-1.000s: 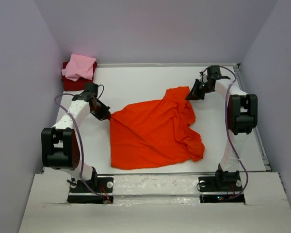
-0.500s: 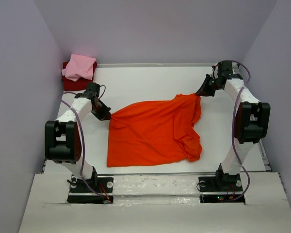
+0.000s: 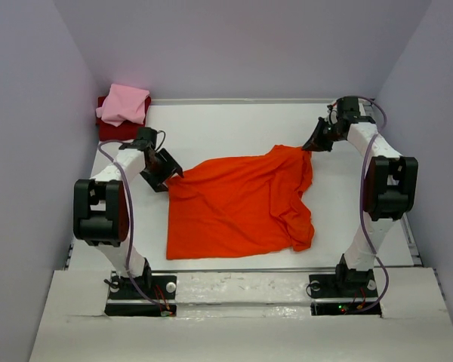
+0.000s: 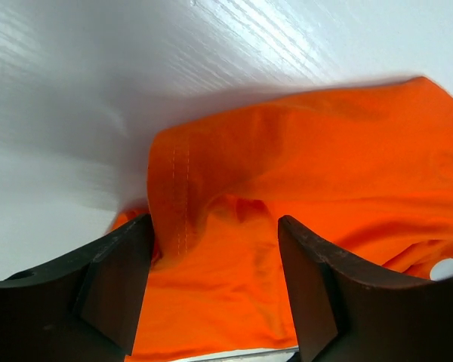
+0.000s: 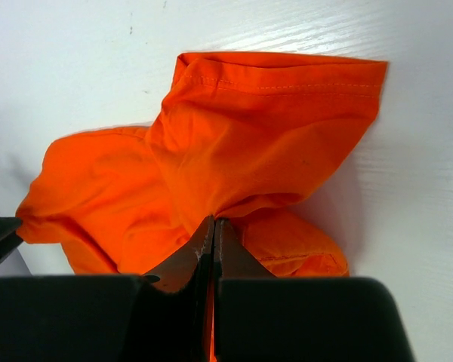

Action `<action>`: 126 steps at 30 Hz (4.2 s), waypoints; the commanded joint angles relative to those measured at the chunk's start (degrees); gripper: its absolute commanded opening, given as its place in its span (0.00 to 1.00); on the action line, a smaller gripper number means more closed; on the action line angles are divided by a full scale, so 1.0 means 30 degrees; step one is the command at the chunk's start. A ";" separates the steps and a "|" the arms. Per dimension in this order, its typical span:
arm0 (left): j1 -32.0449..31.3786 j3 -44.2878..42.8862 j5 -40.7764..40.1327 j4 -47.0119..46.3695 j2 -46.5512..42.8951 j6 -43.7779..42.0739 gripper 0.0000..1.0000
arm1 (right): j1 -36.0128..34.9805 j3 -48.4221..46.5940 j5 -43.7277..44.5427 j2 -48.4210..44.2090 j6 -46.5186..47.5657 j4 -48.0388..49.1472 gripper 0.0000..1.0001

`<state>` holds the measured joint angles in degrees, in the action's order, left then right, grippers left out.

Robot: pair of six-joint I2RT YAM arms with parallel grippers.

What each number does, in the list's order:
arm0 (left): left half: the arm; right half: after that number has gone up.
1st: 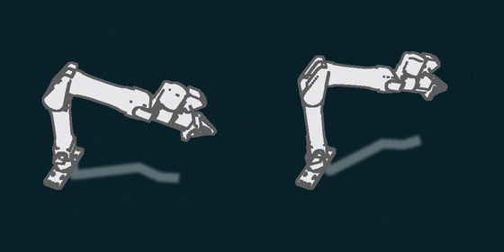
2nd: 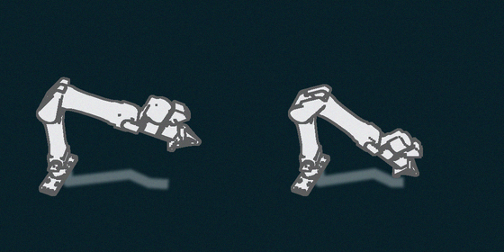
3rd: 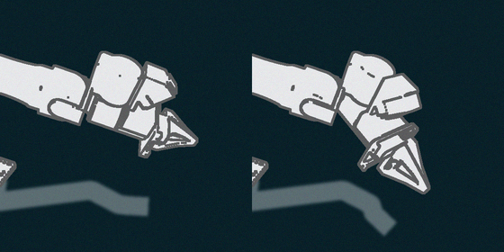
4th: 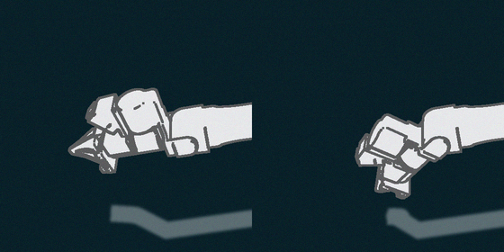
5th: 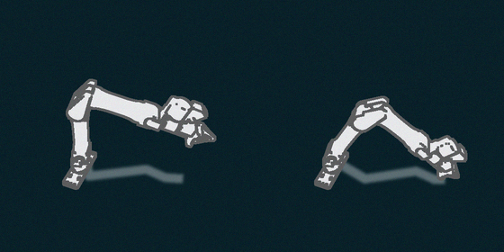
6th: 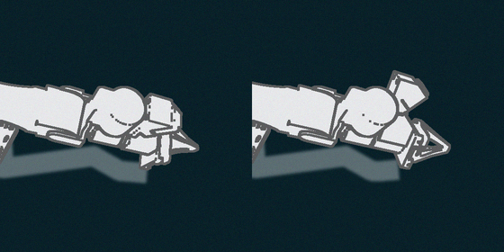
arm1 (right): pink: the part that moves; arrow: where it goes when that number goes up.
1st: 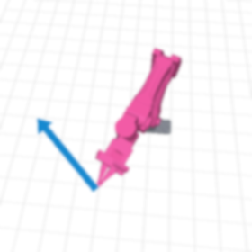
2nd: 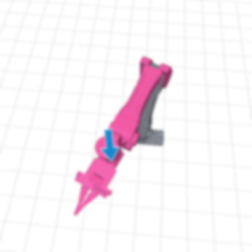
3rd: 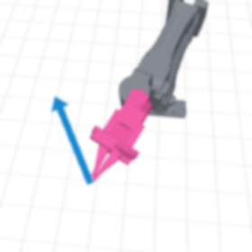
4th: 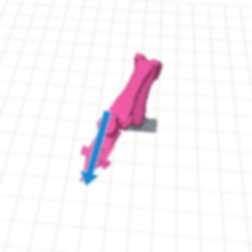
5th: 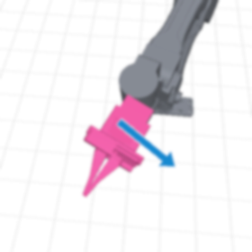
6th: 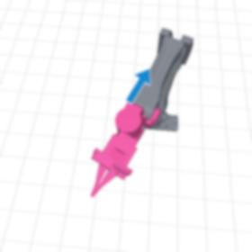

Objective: Fold and stack the t-shirts
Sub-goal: Flatten out the tshirt

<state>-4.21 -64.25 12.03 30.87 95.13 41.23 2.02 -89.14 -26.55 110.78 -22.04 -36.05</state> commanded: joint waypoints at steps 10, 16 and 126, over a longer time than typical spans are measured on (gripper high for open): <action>0.3569 0.3806 0.6097 -0.4662 -0.0182 0.3684 0.74 | 0.0029 -0.0607 -0.0848 0.0075 0.0228 -0.0082 0.00; 0.4156 0.4190 0.6067 -0.5807 -0.0423 0.4945 0.73 | 0.0029 -0.0637 -0.0936 0.0045 0.0229 -0.0082 0.00; 0.4127 0.3575 0.9201 -1.6438 0.5494 0.6148 0.65 | 0.0029 -0.1487 -0.2020 0.0602 0.0287 -0.0521 0.00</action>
<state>8.34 -52.42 41.93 -11.92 108.81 59.77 2.02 -90.72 -31.48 112.68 -21.63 -37.63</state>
